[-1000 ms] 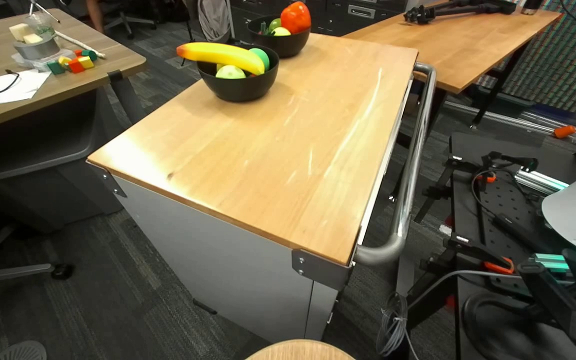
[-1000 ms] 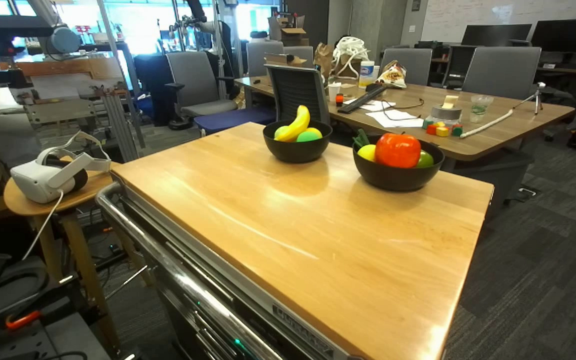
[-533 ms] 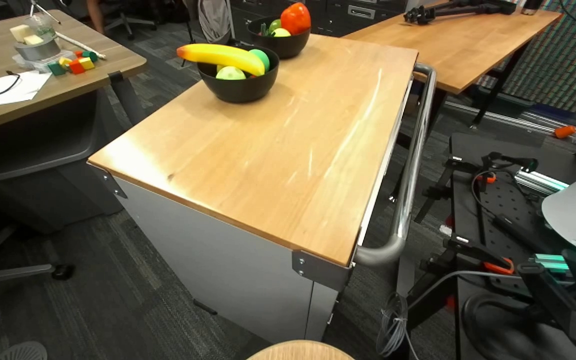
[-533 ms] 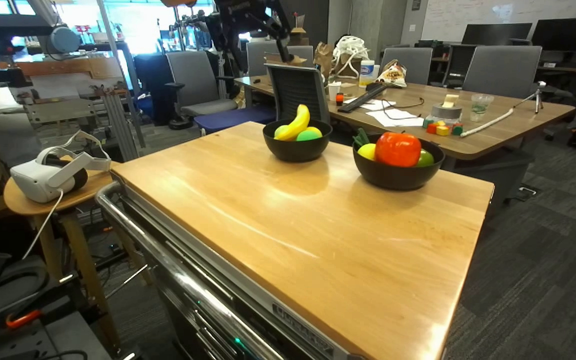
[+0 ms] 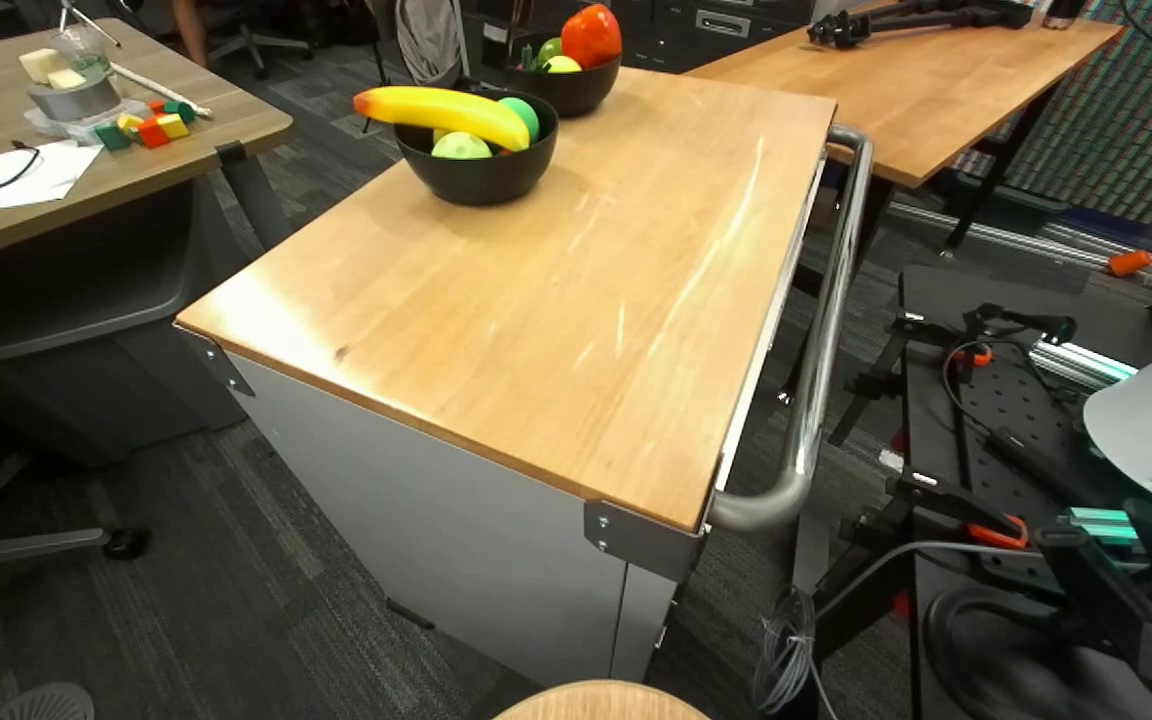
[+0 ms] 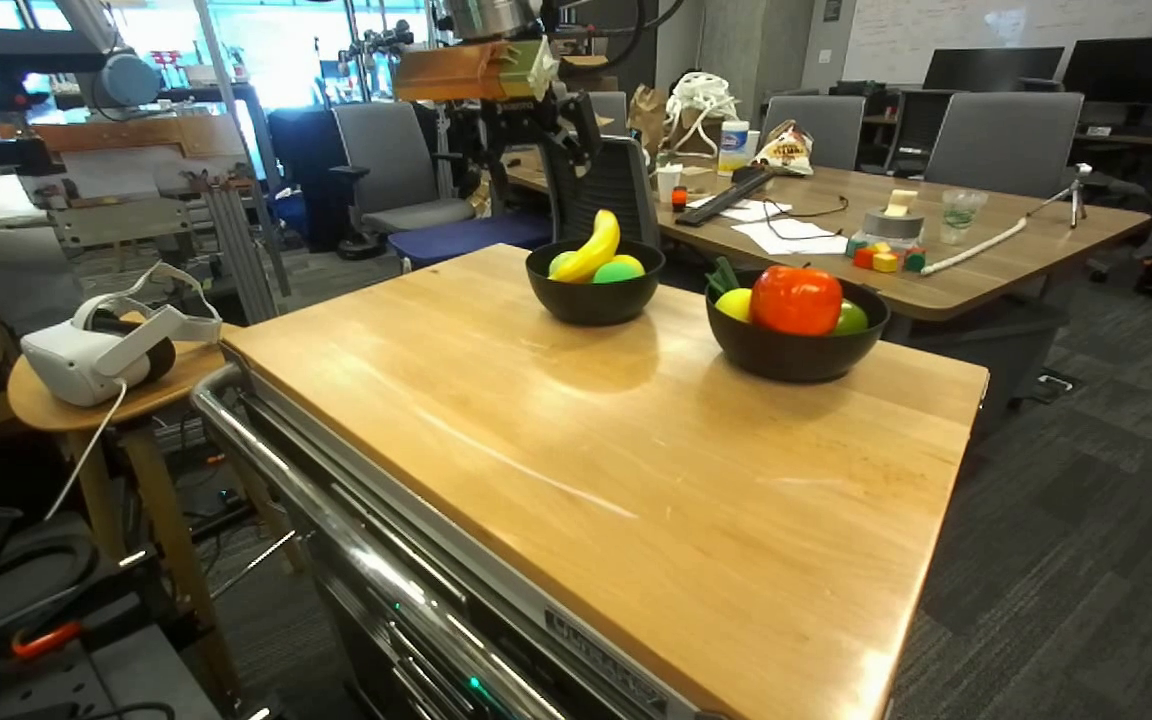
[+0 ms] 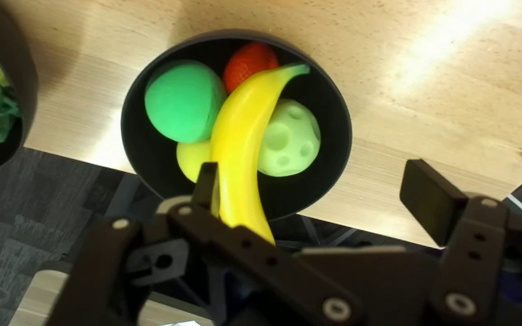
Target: Pick the objects in the bowls and put them on the counter
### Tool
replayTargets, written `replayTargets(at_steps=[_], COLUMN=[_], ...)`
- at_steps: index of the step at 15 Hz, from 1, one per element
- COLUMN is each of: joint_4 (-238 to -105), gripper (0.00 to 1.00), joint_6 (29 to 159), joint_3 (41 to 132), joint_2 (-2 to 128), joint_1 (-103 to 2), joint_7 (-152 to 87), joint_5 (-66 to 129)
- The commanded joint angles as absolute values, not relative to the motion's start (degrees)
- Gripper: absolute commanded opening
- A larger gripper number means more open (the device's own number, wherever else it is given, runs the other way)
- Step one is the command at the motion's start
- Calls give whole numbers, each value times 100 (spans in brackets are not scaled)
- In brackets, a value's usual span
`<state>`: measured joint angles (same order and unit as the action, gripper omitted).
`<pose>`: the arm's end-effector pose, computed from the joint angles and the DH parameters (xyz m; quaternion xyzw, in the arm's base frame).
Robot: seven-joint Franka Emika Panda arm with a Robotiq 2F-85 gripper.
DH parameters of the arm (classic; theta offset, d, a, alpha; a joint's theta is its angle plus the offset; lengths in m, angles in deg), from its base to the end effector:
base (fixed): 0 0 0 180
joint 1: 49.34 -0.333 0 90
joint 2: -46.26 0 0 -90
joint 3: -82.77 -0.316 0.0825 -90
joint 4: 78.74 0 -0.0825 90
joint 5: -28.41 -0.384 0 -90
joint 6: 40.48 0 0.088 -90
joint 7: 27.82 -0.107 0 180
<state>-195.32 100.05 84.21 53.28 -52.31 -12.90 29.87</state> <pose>0.6011 0.0164 0.4160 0.9776 0.1503 0.1449 0.0280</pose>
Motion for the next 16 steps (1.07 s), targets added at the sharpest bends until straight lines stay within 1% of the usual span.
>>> replayTargets(at_steps=[1,4,12,13,14,15,16], joint_4=[-19573,-19394,-18516,-18432,-18349,-18276,-18203], gripper=[100,100,100,94,74,70,69], joint_6=[10195,10517,10628,10644,10640,10624,10630], joint_3=[8346,8387,8387,8398,8402,8412,8423], joint_2=[5331,5711,6836,6918,6994,7059,7118], joint_1=[-5135,-5127,-4982,-4970,-4953,-4939,-4927], joint_7=[-1448,-1563,-1483,-1494,-1492,-1493,-1505], joint_5=[3203,3561,3727,3738,3740,3749,3759])
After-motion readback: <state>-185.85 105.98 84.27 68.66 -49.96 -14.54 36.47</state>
